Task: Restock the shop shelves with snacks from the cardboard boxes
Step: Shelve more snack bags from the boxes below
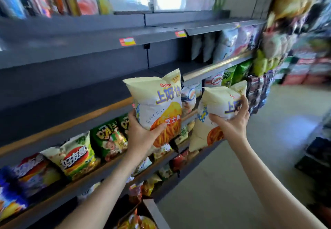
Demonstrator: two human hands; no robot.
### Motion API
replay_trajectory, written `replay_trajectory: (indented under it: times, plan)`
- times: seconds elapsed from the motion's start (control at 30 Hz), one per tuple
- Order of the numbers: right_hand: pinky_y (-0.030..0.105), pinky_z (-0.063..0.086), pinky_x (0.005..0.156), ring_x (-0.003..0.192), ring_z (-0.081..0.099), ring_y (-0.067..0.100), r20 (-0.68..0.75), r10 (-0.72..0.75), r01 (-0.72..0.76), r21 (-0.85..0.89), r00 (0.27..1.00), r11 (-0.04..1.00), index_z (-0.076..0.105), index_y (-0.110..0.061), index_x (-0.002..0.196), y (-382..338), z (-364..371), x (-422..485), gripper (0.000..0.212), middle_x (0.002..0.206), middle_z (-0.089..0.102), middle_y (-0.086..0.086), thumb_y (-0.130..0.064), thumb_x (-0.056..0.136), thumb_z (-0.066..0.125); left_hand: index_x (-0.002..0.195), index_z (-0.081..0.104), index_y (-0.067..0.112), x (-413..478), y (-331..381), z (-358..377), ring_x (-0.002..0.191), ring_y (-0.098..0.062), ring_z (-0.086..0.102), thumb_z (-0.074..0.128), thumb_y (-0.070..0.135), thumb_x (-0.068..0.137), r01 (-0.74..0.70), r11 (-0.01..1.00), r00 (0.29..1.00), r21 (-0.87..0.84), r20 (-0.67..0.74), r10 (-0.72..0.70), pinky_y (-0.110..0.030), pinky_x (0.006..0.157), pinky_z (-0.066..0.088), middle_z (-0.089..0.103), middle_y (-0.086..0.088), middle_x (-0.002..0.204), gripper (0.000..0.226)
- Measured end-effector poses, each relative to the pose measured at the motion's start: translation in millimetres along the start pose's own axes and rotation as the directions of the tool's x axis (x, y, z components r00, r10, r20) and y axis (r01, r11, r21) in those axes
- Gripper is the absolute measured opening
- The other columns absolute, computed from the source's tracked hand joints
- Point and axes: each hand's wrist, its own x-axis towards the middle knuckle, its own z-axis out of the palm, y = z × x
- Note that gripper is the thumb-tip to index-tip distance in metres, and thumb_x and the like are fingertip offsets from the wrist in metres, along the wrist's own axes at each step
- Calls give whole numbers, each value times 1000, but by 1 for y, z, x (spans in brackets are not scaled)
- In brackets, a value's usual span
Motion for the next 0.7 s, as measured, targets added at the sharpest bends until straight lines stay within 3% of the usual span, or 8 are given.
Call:
replay_trajectory:
  times: [0.13, 0.23, 0.3, 0.37, 0.43, 0.53, 0.63, 0.7]
  plan:
    - [33, 33, 109, 131, 35, 19, -39, -29, 31, 65, 999, 997, 22, -29, 143, 24, -25, 78, 110, 143, 28, 1, -39, 53, 84, 122, 26, 30, 30, 8, 68, 92, 12, 49, 85, 20, 71, 52, 998, 998, -46, -21, -53, -13, 74, 39, 50, 23, 107, 79]
    - [26, 36, 99, 124, 38, 13, 21, -60, 58, 99, 998, 993, 24, -28, 136, 40, -37, 136, 100, 137, 28, -4, -35, 55, 83, 121, 30, 26, 59, 11, 106, 97, 0, 55, 88, 22, 67, 78, 996, 995, -32, -53, -79, -25, 82, 43, 53, 18, 108, 79]
    - [24, 39, 93, 123, 43, 17, 86, -102, 89, 138, 991, 986, 24, -36, 126, 50, -41, 175, 91, 137, 32, 0, -32, 59, 86, 121, 31, 21, 78, 17, 122, 98, -7, 56, 89, 21, 65, 86, 996, 991, -34, -103, -89, -30, 85, 45, 54, 13, 107, 80]
    - [31, 45, 91, 121, 48, 21, 191, -111, 80, 165, 975, 983, 23, -46, 116, 55, -41, 209, 86, 137, 37, 3, -38, 58, 86, 119, 32, 20, 93, 28, 132, 97, -8, 58, 86, 18, 68, 124, 991, 977, -55, -167, -131, -30, 82, 48, 55, 10, 106, 75]
    - [35, 49, 92, 119, 51, 20, 300, -128, 76, 181, 945, 981, 25, -52, 111, 52, -36, 239, 82, 137, 40, 5, -44, 54, 84, 119, 34, 20, 105, 35, 141, 97, -10, 60, 85, 18, 70, 159, 983, 956, -85, -234, -175, -29, 76, 50, 57, 6, 107, 71]
    - [32, 51, 90, 115, 54, 19, 461, -149, 56, 208, 875, 977, 30, -47, 116, 42, -14, 277, 83, 129, 46, 1, -35, 58, 88, 120, 37, 19, 116, 42, 151, 97, -16, 62, 85, 18, 68, 195, 971, 900, -137, -369, -233, -30, 74, 51, 60, -2, 111, 71]
    - [45, 47, 97, 116, 54, 22, 591, -161, 77, 165, 791, 983, 32, -51, 112, 31, 25, 305, 81, 128, 51, 2, -49, 48, 82, 122, 37, 18, 121, 47, 154, 93, -14, 64, 84, 22, 70, 227, 949, 843, -218, -443, -303, -29, 71, 52, 60, -2, 111, 70]
    - [44, 44, 100, 120, 47, 23, 653, -178, 119, 134, 736, 984, 33, -44, 122, 27, 55, 322, 90, 127, 48, 4, -51, 46, 80, 123, 36, 19, 125, 46, 153, 96, -16, 64, 84, 23, 70, 225, 952, 822, -209, -484, -300, -31, 72, 52, 60, -2, 114, 71]
